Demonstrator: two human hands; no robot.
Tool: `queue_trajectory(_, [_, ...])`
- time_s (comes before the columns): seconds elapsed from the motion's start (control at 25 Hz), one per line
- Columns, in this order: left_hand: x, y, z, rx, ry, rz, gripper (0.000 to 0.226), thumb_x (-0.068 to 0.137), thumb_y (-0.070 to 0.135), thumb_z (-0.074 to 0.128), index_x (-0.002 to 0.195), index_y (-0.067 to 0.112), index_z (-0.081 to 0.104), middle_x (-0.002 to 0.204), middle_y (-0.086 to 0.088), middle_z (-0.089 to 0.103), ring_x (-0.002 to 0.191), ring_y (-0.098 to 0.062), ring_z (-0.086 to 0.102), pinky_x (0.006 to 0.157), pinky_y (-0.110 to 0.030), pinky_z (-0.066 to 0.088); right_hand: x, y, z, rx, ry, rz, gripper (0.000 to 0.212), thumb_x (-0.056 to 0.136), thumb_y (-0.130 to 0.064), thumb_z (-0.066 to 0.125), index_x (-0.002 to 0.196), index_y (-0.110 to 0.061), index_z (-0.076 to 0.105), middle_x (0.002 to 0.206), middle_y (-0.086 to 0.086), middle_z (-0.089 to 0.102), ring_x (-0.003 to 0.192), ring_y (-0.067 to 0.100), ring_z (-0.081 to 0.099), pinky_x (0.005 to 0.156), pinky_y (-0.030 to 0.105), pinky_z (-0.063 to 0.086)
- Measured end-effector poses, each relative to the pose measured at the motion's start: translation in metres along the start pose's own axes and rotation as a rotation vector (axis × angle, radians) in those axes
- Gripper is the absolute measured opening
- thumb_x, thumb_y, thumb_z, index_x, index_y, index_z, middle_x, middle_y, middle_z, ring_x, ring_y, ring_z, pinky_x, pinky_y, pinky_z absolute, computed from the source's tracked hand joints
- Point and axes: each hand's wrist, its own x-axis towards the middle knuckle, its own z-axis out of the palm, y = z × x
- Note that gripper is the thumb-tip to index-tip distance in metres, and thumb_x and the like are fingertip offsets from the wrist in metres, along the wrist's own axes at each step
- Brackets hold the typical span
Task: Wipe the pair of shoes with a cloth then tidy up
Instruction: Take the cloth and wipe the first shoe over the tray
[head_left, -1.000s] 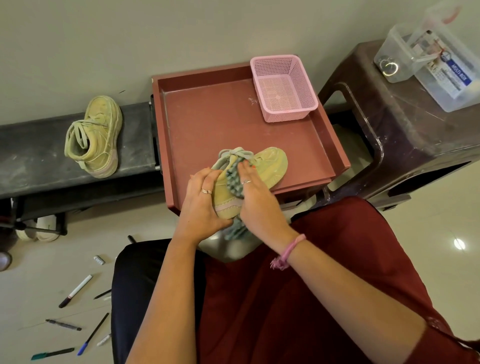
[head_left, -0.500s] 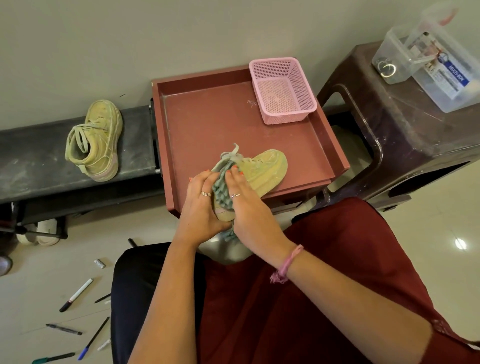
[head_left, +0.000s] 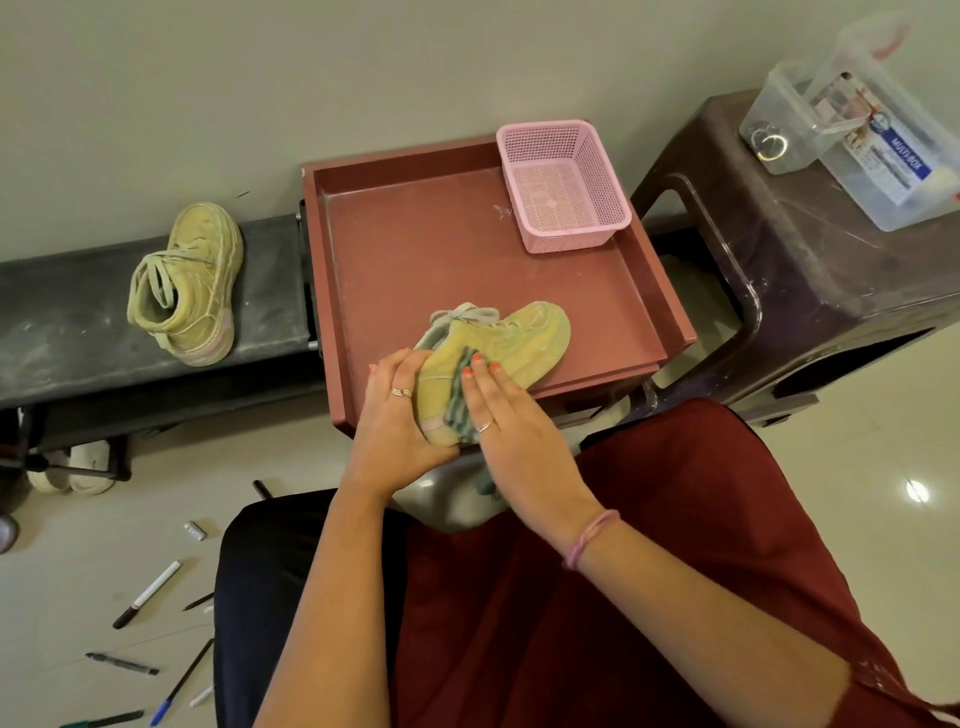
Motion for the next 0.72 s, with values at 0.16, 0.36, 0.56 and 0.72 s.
queue_trajectory(0.16, [0.001, 0.002, 0.003, 0.036, -0.005, 0.005, 0.102, 0.048, 0.025, 0.086, 0.137, 0.018, 0.038, 0.135, -0.004, 0.036, 0.126, -0.020, 0.035, 0.105, -0.041, 0.039, 0.039, 0.055, -0.017, 0.036, 0.016, 0.293, 0.072, 0.091, 0.000, 0.048, 0.150, -0.005, 0.008, 0.158, 0.012, 0.009, 0.146, 0.024, 0.011, 0.119, 0.034, 0.011])
queue_trajectory(0.36, [0.004, 0.002, 0.002, 0.000, 0.011, -0.012, 0.101, 0.046, 0.021, 0.086, 0.136, 0.018, 0.039, 0.131, 0.003, 0.037, 0.122, -0.017, 0.037, 0.103, -0.037, 0.040, 0.014, 0.009, 0.006, 0.264, 0.089, 0.204, 0.069, 0.087, 0.009, 0.030, 0.149, -0.003, 0.003, 0.157, 0.009, -0.005, 0.145, 0.022, -0.007, 0.119, 0.033, 0.000])
queue_trajectory(0.56, [0.004, 0.001, 0.002, -0.054, 0.034, -0.051, 0.099, 0.046, 0.026, 0.082, 0.135, 0.021, 0.039, 0.125, 0.010, 0.034, 0.121, -0.014, 0.038, 0.100, -0.027, 0.036, 0.015, 0.036, 0.017, 0.134, 0.157, 0.194, 0.060, 0.088, 0.005, 0.017, 0.148, 0.005, 0.008, 0.156, 0.021, 0.005, 0.145, 0.032, 0.005, 0.119, 0.040, 0.013])
queue_trajectory(0.72, [0.005, 0.002, 0.001, -0.057, 0.025, -0.048, 0.098, 0.043, 0.027, 0.079, 0.133, 0.021, 0.040, 0.125, 0.010, 0.034, 0.121, -0.014, 0.037, 0.103, -0.032, 0.039, 0.046, 0.055, -0.002, 0.300, 0.125, 0.422, 0.077, 0.083, 0.018, 0.036, 0.150, -0.003, 0.003, 0.159, 0.012, 0.002, 0.146, 0.024, -0.001, 0.120, 0.032, 0.006])
